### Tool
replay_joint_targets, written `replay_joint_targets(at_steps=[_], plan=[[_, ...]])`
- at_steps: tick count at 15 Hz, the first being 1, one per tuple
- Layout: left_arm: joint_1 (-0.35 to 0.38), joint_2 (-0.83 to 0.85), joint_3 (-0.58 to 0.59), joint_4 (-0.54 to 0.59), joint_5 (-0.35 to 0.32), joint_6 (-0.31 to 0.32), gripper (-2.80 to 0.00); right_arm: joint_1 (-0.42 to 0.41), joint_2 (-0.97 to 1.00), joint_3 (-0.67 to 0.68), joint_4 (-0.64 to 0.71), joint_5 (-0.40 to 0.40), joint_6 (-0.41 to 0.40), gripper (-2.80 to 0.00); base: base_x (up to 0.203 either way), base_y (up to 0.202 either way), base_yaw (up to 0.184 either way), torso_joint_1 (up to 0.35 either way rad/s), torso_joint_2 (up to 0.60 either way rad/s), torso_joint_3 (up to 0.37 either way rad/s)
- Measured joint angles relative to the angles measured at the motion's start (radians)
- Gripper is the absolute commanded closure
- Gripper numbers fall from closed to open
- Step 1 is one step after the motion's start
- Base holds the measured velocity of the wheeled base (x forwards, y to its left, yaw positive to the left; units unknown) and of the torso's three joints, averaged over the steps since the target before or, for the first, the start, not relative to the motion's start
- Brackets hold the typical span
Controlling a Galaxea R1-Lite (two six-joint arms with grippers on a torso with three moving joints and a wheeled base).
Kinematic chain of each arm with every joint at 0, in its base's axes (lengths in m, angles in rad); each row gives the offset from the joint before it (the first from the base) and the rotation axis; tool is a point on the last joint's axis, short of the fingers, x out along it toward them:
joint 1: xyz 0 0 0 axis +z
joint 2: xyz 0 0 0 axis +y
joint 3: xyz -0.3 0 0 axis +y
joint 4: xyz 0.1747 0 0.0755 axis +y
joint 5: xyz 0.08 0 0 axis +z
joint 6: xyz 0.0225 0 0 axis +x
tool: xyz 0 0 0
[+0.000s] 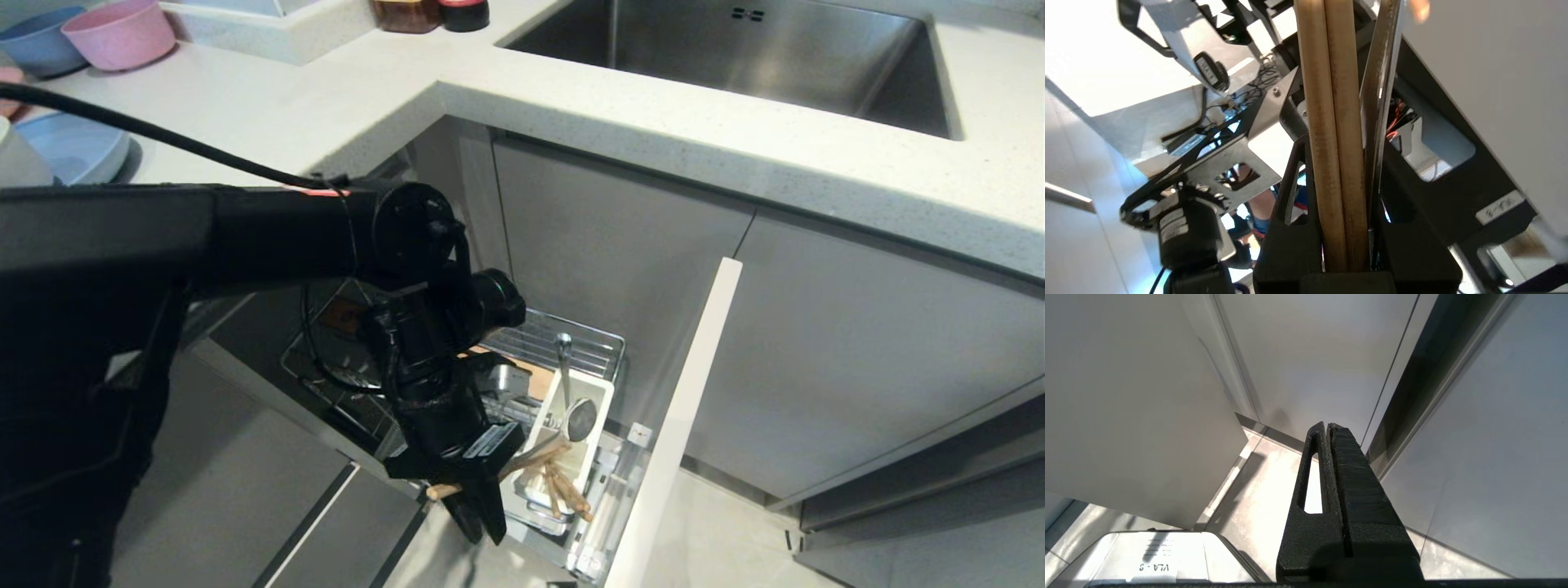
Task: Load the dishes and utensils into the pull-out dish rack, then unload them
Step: Take the chopsticks out of the cupboard
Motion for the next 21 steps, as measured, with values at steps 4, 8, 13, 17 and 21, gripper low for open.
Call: replay_joint_targets(at_steps=[4, 8, 13, 17, 21], plan=[[0.001, -0.025, 0.001, 0.013, 0.023, 0.000, 0.00, 0.000, 0.000, 0.000, 0.000, 0.000, 0.000, 0.00, 0.000, 0.000, 0.000, 0.000, 0.00, 0.000], [0.004, -0.024, 0.002, 0.024, 0.043, 0.000, 0.00, 0.000, 0.000, 0.000, 0.000, 0.000, 0.000, 0.00, 0.000, 0.000, 0.000, 0.000, 0.00, 0.000], [0.006, -0.023, 0.002, 0.030, 0.060, 0.001, 0.00, 0.000, 0.000, 0.000, 0.000, 0.000, 0.000, 0.00, 0.000, 0.000, 0.000, 0.000, 0.00, 0.000], [0.006, -0.019, 0.002, 0.031, 0.060, -0.001, 0.00, 0.000, 0.000, 0.000, 0.000, 0.000, 0.000, 0.00, 0.000, 0.000, 0.000, 0.000, 0.00, 0.000], [0.005, -0.057, 0.002, 0.031, 0.059, -0.007, 0.00, 0.000, 0.000, 0.000, 0.000, 0.000, 0.000, 0.00, 0.000, 0.000, 0.000, 0.000, 0.00, 0.000]])
